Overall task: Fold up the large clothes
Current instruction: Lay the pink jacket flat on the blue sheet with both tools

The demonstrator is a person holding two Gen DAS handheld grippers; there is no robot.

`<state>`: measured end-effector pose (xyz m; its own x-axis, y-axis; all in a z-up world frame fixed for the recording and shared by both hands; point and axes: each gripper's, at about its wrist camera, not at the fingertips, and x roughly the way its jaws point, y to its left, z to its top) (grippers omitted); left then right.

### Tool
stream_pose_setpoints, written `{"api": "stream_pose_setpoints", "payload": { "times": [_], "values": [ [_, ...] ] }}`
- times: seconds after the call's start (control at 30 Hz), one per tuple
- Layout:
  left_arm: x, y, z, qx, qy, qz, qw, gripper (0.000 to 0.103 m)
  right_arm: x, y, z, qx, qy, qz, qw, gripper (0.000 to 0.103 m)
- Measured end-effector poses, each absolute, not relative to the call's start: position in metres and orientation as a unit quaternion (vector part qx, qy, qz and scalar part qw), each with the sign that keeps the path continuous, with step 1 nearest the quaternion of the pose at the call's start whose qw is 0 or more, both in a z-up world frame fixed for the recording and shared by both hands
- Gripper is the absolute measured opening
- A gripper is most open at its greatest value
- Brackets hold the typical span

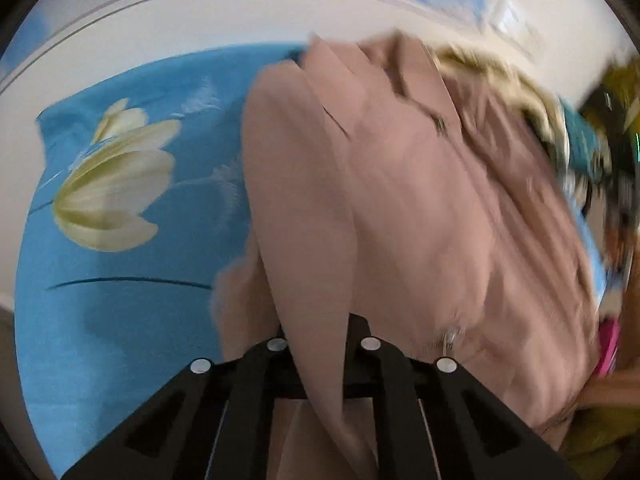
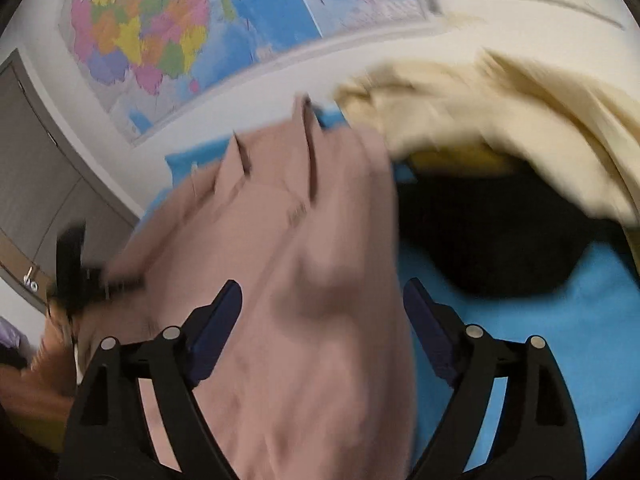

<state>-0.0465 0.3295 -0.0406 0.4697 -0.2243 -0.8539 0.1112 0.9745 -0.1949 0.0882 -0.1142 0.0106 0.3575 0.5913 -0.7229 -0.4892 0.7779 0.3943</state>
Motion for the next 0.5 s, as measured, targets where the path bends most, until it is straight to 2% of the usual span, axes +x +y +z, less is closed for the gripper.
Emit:
{"api": "stream_pose_setpoints", "payload": {
  "times": [0.07,0.13,0.17,0.2,0.23,0.27,0.37,0.43,0.5],
  "values": [
    [-0.043,0.344,-0.024,-0.061,0.485,-0.060,0.870,0.003,0.068,-0.127,-0.003,0.069,0.484,0.331,0.807,0.082],
    [-0.037,0.367,-0.003,-0.077,0.464,-0.021,0.883,0.003,0.049,-0.137,-0.016,0.077,0.504,0.342,0.790,0.078],
    [-0.034,0.377,0.007,-0.085,0.456,-0.005,0.886,0.003,0.041,-0.141,-0.020,0.079,0.512,0.348,0.782,0.068],
    [-0.030,0.387,0.015,-0.085,0.448,0.012,0.890,0.003,0.036,-0.139,-0.024,0.074,0.520,0.355,0.773,0.042],
    [-0.024,0.393,0.020,-0.086,0.444,0.023,0.892,0.003,0.032,-0.140,-0.025,0.071,0.523,0.360,0.769,0.026],
    [-0.019,0.398,0.022,-0.093,0.444,0.028,0.891,0.003,0.030,-0.138,-0.024,0.069,0.525,0.361,0.768,0.002],
    [0.001,0.397,0.019,-0.052,0.447,0.079,0.889,0.005,0.035,-0.153,0.011,0.047,0.480,0.323,0.815,0.001],
    [0.015,0.401,0.014,-0.048,0.458,0.102,0.882,0.005,0.046,-0.182,0.057,0.061,0.428,0.279,0.857,0.001],
    [0.023,0.402,0.012,-0.025,0.456,0.128,0.880,0.017,0.053,-0.201,0.084,0.051,0.394,0.246,0.884,0.002]
  ]
}}
